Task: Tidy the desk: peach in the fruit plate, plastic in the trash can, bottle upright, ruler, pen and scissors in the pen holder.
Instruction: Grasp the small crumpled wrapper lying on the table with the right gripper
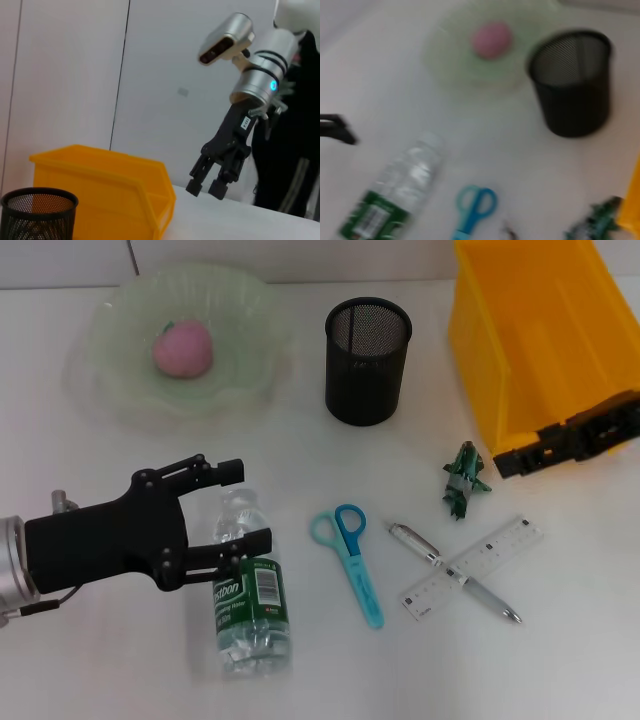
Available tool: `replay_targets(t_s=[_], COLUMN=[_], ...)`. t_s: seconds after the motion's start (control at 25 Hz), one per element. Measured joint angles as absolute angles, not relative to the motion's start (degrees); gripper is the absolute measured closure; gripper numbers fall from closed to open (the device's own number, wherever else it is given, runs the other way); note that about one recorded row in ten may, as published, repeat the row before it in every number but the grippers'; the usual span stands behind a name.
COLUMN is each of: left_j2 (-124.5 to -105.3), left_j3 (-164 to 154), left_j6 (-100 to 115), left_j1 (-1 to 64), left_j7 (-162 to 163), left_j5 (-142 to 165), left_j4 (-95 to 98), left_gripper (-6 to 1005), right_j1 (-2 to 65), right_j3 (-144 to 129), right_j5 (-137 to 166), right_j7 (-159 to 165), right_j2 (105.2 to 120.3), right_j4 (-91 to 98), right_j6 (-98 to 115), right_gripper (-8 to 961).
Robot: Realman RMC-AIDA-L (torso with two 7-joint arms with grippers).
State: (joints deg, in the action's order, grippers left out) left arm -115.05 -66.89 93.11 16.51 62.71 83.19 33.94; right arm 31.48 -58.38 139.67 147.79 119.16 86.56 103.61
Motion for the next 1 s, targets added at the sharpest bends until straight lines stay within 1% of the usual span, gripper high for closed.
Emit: replay_targets(t_s=[0.08, 0.16, 0.4, 0.48, 0.68, 1.0], left_j2=[-115.04, -115.08, -115.13, -115.05, -114.98, -115.19], left_j3=[-66.9, -66.9, -67.0, -67.1, -67.3, -67.6], left_j6=[93.1, 93.1, 92.9, 92.9, 92.9, 93.0], left_j1=[16.6, 16.6, 16.7, 16.9, 17.0, 17.4], left_j7=[62.8, 62.7, 62.5, 62.5, 61.5, 60.8], left_j5=[83.2, 83.2, 83.2, 83.3, 83.3, 83.3], left_j4=[33.6, 33.6, 33.5, 33.5, 33.5, 33.5], left_gripper=[137, 137, 137, 137, 137, 137], right_j1=[34.9, 35.7, 36.3, 35.9, 36.2, 36.5], right_j3=[-62.7, -66.3, -72.1, -72.4, -72.9, -73.4], right_j5=[146.1, 147.2, 149.3, 148.8, 148.0, 147.5], right_j7=[156.6, 161.4, 168.6, 169.3, 169.5, 169.5], right_j2=[119.41, 119.48, 119.67, 119.97, 119.98, 119.97], right_j4=[88.4, 88.7, 85.9, 81.6, 73.9, 69.0], right_j6=[106.0, 105.2, 99.8, 96.2, 91.0, 86.1], right_gripper=[123, 123, 124, 124, 125, 131])
